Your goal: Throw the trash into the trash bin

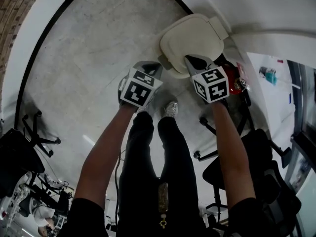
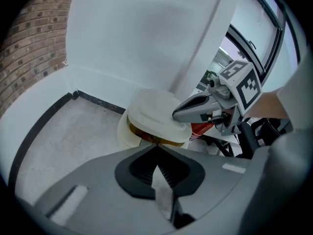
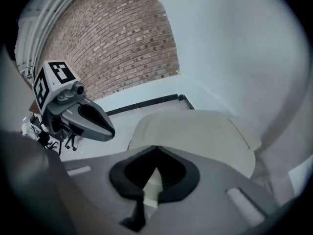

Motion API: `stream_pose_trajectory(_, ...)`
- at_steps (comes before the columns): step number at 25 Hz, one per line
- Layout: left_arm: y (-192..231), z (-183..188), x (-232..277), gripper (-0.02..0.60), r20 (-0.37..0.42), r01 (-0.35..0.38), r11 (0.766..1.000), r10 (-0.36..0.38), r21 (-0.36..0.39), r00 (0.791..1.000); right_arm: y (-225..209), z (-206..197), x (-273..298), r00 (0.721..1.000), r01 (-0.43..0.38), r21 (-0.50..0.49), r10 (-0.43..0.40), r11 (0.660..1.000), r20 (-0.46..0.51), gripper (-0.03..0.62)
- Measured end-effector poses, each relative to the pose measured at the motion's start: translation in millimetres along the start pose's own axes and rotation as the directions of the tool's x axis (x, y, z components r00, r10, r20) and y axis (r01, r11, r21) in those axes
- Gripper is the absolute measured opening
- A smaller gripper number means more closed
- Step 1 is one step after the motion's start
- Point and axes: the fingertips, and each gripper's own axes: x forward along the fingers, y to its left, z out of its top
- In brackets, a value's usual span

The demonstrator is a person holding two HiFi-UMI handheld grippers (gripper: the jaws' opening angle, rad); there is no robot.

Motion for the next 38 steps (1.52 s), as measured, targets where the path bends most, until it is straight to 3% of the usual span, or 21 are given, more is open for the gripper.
stream_pose_trajectory(16,7,-17,-1,0.006,-0.004,0.015,0.999,-0.015,-0.032,1.000,-2,-21,27,0.990,0.071,-0.066,-0.079,0.995,-0.119,0.002)
stream_pose_trajectory(21,9,-16,-8,0.006,0.011,0.014,0.999,-0.014,-0.034,1.000,-1,-20,26,0.989,0.088,-0.043,-0.093,0.995,-0.118,0.002)
stream_pose_trajectory(29,0,11,-44,0.006,0.096,0.052,0.998,-0.055,0.030,0.994,35,23,-17,0.994,0.108,-0.004,-0.108,0.994,0.029,0.002)
stream_pose_trajectory(38,-65,69,-149,0.006,0.249,0.136,0.978,-0.172,0.155,0.953,101,89,-152,0.959,0.164,0.053,-0.172,0.985,0.226,0.002)
